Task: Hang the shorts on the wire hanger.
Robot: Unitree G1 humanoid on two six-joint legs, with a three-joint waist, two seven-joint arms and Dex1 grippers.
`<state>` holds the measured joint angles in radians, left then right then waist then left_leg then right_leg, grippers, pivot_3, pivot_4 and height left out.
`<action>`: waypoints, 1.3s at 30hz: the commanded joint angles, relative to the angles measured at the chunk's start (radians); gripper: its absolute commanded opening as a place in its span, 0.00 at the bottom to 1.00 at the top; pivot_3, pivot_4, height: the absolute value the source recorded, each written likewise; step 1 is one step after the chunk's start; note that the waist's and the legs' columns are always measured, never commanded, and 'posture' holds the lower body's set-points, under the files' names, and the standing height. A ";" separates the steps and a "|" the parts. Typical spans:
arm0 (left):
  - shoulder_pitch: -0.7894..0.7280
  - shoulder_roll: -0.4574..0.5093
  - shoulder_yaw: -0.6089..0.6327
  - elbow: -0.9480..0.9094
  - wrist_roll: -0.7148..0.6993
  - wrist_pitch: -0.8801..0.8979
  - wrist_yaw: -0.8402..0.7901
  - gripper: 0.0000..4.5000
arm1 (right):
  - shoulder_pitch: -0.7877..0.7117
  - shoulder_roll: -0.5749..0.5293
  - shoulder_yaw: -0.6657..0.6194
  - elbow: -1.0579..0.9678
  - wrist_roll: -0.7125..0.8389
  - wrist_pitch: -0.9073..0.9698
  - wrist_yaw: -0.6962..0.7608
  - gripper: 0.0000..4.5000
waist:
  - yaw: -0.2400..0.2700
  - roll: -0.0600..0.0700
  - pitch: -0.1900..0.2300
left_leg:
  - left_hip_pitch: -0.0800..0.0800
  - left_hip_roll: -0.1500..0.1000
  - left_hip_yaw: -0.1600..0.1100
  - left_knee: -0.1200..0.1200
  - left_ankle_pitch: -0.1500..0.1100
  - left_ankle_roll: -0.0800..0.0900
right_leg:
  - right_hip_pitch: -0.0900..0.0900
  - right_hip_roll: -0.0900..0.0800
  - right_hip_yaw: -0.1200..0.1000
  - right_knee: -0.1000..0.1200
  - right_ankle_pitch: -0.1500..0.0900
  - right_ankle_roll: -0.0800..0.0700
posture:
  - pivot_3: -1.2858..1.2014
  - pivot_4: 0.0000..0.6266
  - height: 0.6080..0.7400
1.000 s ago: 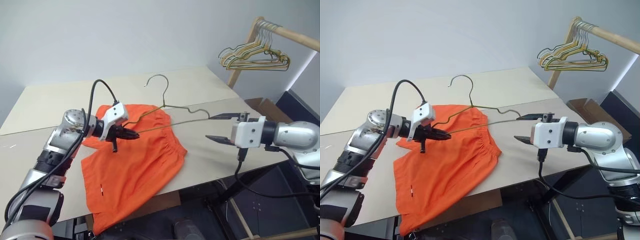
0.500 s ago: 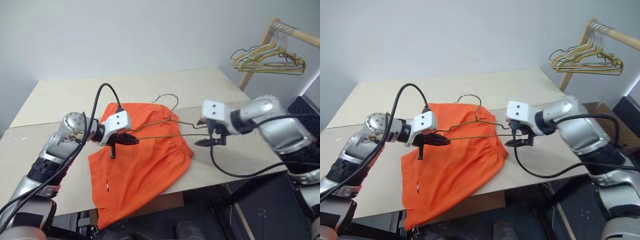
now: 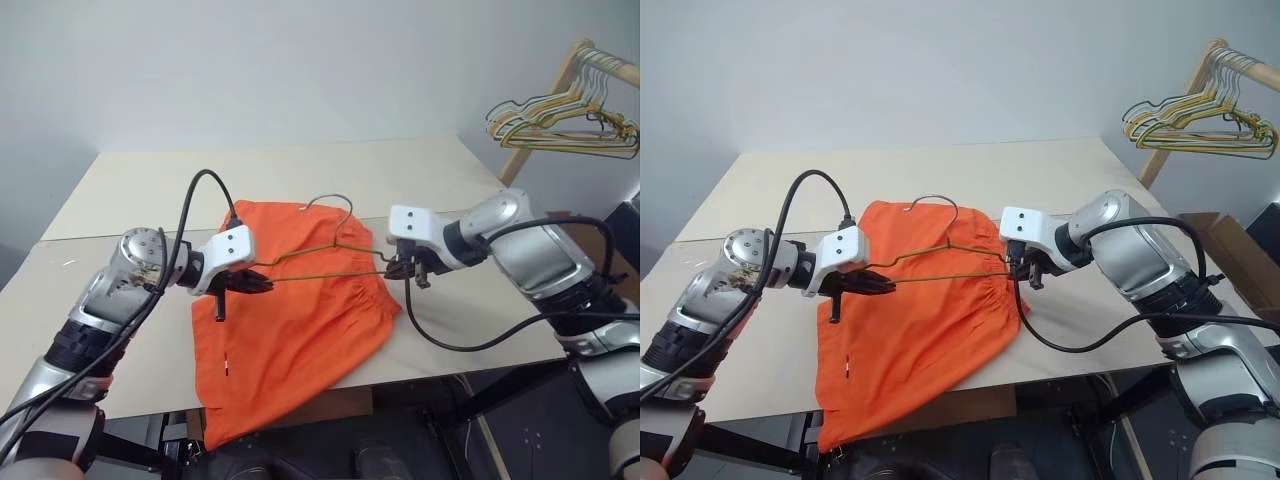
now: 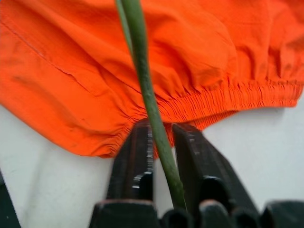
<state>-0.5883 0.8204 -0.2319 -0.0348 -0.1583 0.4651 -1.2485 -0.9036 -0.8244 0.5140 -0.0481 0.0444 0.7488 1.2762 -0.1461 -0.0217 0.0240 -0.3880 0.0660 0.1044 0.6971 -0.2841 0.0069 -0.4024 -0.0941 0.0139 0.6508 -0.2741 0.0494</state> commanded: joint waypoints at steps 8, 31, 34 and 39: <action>-0.009 -0.014 0.084 0.022 -0.132 -0.133 -0.150 0.17 | 0.065 -0.057 -0.098 -0.078 0.035 -0.030 0.022 0.00 | -0.003 0.000 0.000 | -0.001 0.000 0.005 0.000 0.000 0.000 | 0.000 0.000 0.000 0.000 0.000 0.000 | 0.46 0.00 1.00; 0.150 -0.017 0.264 -0.110 -0.380 0.002 -0.139 1.00 | 0.369 -0.164 -0.466 0.243 0.396 0.629 -0.124 0.00 | -0.010 0.001 -0.001 | 0.014 0.001 0.006 -0.002 -0.001 0.001 | 0.013 0.001 0.002 -0.002 0.000 0.000 | 0.46 0.01 1.00; 0.181 -0.007 0.275 -0.149 -0.395 0.007 -0.133 1.00 | 0.331 -0.163 -0.388 0.305 0.399 0.594 -0.068 0.00 | -0.006 0.001 -0.001 | 0.015 0.001 0.005 -0.002 -0.001 0.001 | 0.014 0.001 0.002 -0.003 0.000 0.000 | 0.47 0.00 1.00; 0.212 0.019 0.284 -0.185 -0.409 0.010 -0.126 1.00 | 0.270 -0.149 -0.245 0.408 0.384 0.562 0.024 0.00 | 0.004 0.001 -0.001 | 0.014 0.001 0.005 -0.002 -0.001 0.001 | 0.013 0.001 0.001 -0.003 0.000 0.000 | 0.48 0.00 1.00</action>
<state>-0.3727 0.8253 0.0216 -0.1866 -0.5465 0.4652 -1.3833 -0.6024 -0.9692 0.2617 0.3485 0.4186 1.3379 1.2615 -0.1424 -0.0207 0.0230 -0.3743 0.0665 0.1097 0.6953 -0.2851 0.0083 -0.3890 -0.0935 0.0151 0.6475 -0.2740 0.0495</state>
